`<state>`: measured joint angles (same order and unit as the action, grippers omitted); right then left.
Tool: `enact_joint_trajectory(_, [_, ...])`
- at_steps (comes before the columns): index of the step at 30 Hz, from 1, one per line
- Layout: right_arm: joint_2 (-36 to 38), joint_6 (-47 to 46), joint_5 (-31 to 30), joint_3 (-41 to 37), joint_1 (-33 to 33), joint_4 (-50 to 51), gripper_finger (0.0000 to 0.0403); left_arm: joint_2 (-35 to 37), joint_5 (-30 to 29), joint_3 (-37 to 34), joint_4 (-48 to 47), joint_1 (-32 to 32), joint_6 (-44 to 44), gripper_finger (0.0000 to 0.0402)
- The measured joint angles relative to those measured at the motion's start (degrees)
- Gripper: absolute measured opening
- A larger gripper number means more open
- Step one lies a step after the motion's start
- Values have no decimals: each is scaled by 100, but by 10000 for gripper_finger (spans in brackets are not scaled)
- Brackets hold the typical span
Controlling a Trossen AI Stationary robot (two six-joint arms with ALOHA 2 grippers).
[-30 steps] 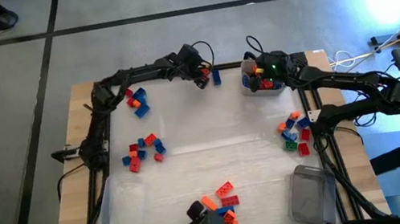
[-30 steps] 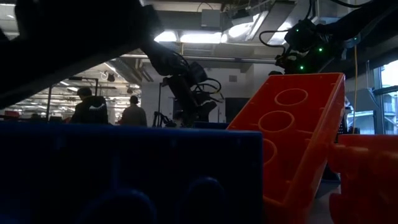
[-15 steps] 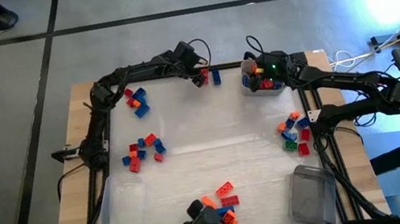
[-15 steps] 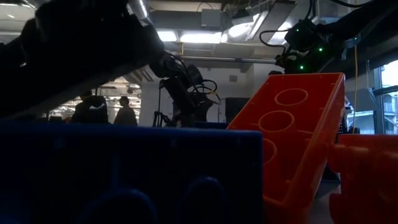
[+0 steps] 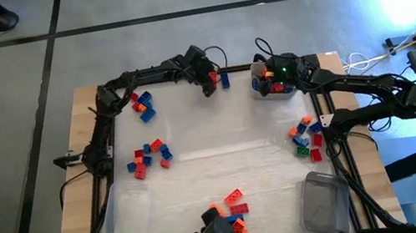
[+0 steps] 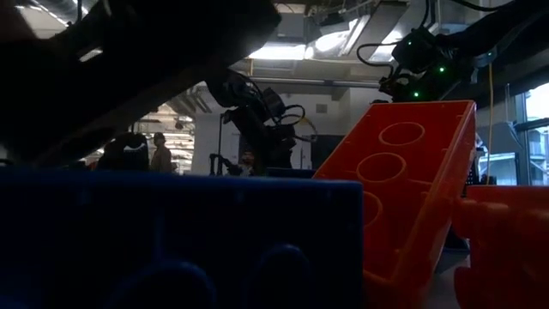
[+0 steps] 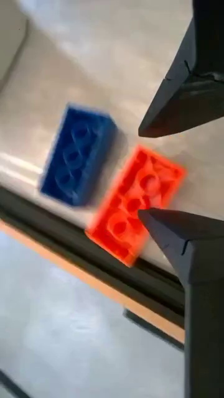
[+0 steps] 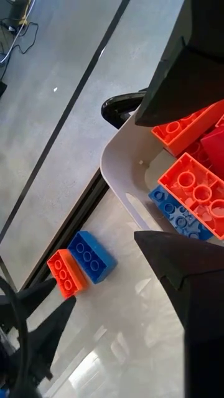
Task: Sort blocks by size
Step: Put the orange game piece into the gray bin
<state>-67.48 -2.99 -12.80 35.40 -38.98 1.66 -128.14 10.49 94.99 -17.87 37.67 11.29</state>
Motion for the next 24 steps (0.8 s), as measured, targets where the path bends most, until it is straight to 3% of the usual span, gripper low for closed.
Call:
enact_joint_trajectory(6, [0, -1, 0, 0, 0, 97, 285, 11, -21, 26, 47, 22, 445, 121])
enact_joint_trajectory(15, [0, -1, 2, 0, 0, 145, 285, 11, 64, 26, 55, 148, 1834, 14])
enact_joint_trajectory(24, [0, -3, 4, 0, 0, 145, 285, -70, 684, 19, 394, 214, 2193, 2])
